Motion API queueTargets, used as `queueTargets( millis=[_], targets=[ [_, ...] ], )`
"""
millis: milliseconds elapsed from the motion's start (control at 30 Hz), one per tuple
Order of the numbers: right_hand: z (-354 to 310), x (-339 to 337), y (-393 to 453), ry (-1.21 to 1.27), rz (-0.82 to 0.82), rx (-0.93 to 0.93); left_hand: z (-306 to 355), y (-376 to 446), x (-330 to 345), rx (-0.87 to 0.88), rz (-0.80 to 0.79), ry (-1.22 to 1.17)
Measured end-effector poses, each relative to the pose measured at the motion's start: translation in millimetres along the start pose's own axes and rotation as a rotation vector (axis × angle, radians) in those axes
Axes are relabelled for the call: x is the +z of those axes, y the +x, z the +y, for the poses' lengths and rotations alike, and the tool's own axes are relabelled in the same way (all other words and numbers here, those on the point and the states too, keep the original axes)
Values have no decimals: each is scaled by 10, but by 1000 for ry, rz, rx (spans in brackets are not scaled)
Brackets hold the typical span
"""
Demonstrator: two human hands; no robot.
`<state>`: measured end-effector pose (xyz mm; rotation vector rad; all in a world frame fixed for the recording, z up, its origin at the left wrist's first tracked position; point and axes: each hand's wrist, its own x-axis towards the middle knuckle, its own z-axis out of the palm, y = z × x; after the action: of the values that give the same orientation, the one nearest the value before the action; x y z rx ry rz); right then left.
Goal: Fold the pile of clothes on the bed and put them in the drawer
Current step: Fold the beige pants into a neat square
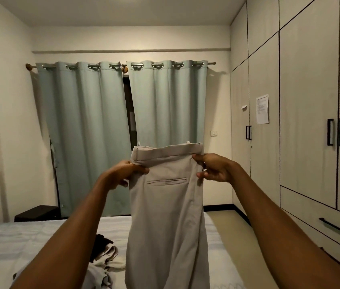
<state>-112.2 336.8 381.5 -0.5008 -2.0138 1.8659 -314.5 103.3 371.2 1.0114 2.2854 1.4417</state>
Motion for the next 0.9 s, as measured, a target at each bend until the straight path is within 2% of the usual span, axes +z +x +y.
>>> queueTargets(
  millis=[67, 167, 233, 367, 500, 567, 633, 733, 833, 900],
  targets=[
    [203, 55, 141, 169, -73, 52, -141, 54, 4, -15, -103, -48],
    [556, 111, 411, 308, -103, 94, -380, 199, 60, -68, -209, -291],
    [738, 117, 559, 307, -103, 156, -531, 262, 105, -163, -271, -348],
    [1183, 49, 996, 257, -163, 334, -1041, 607, 304, -373, -391, -306],
    [1668, -30, 1576, 172, -167, 516, -1651, 1180, 678, -526, -382, -239],
    [1817, -3, 1914, 93, -84, 519, -1777, 1493, 827, -516, -274, -252],
    [1810, 76, 2356, 120, 8, 366, -1797, 1939, 947, -316, -32, -289],
    [1405, 135, 3074, 334, 172, -25, -1560, 2627, 935, -1, 357, -365],
    [762, -18, 3796, 408, 210, -375, -1107, 3218, 721, 210, 526, -434],
    [239, -104, 3950, 403, 180, -506, -675, 3496, 507, 364, 597, -472]
  ],
)
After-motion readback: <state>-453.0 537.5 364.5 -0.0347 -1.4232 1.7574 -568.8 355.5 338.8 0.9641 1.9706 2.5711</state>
